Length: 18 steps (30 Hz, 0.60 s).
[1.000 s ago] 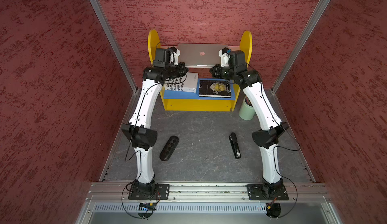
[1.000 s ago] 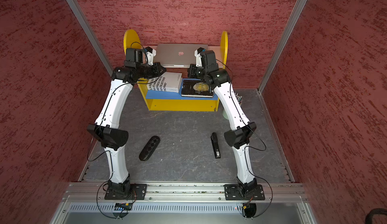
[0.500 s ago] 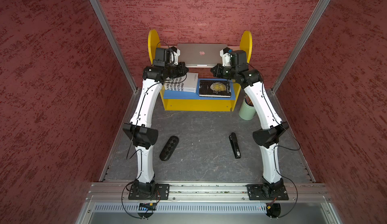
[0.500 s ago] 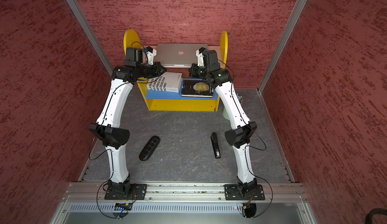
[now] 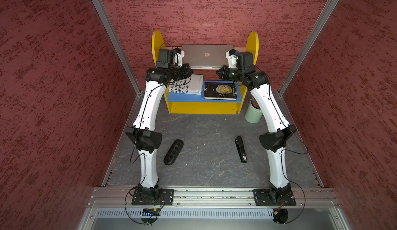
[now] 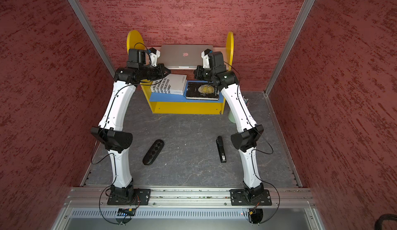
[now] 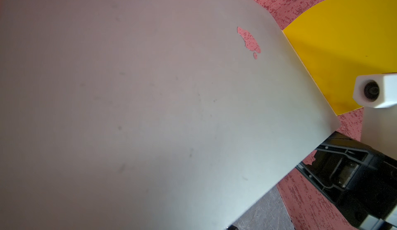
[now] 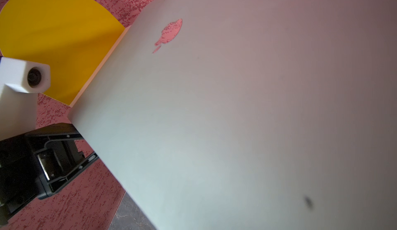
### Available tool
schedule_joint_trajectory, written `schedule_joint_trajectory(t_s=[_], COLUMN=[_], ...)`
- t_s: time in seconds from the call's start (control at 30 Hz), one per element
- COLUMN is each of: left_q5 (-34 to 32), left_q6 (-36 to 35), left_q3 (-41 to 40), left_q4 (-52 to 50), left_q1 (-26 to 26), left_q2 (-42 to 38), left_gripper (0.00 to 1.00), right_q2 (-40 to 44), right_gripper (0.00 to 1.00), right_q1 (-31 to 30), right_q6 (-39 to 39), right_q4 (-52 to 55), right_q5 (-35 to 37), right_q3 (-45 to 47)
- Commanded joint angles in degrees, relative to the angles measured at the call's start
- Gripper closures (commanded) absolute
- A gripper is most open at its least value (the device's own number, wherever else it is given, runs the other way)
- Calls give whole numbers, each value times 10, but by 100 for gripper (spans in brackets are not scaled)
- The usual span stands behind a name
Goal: Close the laptop lid and set it aside
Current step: Place the laptop on the shelf, then reset both arms
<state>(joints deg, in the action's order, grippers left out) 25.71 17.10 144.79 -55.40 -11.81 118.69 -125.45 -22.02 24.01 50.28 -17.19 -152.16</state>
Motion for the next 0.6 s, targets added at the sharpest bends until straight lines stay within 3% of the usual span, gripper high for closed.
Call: schedule_joint_trajectory(t_s=[0.0,0.13,0.33,0.57], left_q5=[5,6,11,9], left_q6=[0,8,15,21], left_q3=[-39,-105,-143,-264], left_q4=[42,79,86,148], left_q1=[7,7,7,8], left_q2=[-23,-65,-102,-195], left_gripper=[95,90,84,76], right_q2=[41,83,136,212], right_gripper=[100,90,73,45], right_q1=[14,14,14,14], right_q6=[2,-2,-2,-9], right_q4=[-32,-42,-45,-67], right_q5=[7,19,17,28], right_q3=[36,90,154,262])
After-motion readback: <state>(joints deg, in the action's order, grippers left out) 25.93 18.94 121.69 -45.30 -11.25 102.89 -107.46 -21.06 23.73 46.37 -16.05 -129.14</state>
